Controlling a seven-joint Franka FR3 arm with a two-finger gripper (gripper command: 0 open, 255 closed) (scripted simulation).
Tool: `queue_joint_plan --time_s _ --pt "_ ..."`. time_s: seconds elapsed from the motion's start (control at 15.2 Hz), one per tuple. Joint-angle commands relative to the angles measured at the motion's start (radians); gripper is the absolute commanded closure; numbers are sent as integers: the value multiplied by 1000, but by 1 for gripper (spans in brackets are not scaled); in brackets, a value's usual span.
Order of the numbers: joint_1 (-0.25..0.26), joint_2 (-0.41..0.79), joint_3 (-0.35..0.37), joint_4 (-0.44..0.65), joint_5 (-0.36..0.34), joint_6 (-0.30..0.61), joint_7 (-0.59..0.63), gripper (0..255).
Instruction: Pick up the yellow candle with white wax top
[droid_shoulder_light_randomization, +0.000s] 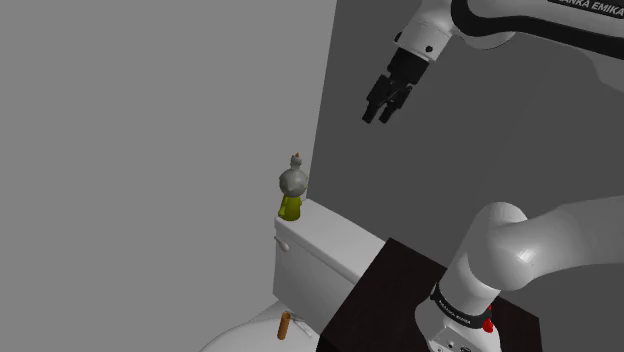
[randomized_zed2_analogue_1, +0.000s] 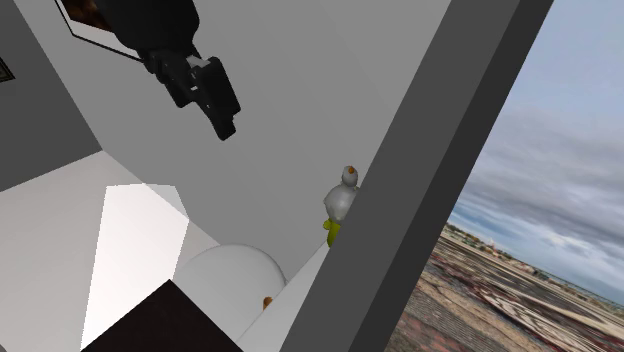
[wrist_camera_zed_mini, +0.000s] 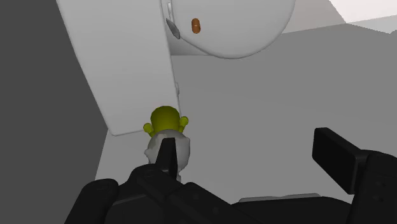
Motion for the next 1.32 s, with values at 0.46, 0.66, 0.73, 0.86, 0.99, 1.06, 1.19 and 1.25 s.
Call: queue_joint_plan --time_s 0.46,0.66,0.73,0.86,0.99,1.06,1.19,1.25 --pt "-46 218 73 17 -36 180 115 0" --pt "-68 321 101 43 -62 245 171 0" --pt "-76 356 109 55 -73 265 190 0" --pt "-91 428 125 82 -96 300 230 0" --pt "-106 502 139 113 -123 332 273 0" --pt "-112 539 145 131 -138 346 294 0" --pt "-125 614 155 170 -170 369 339 0" --pt "-130 652 159 191 -186 379 361 0"
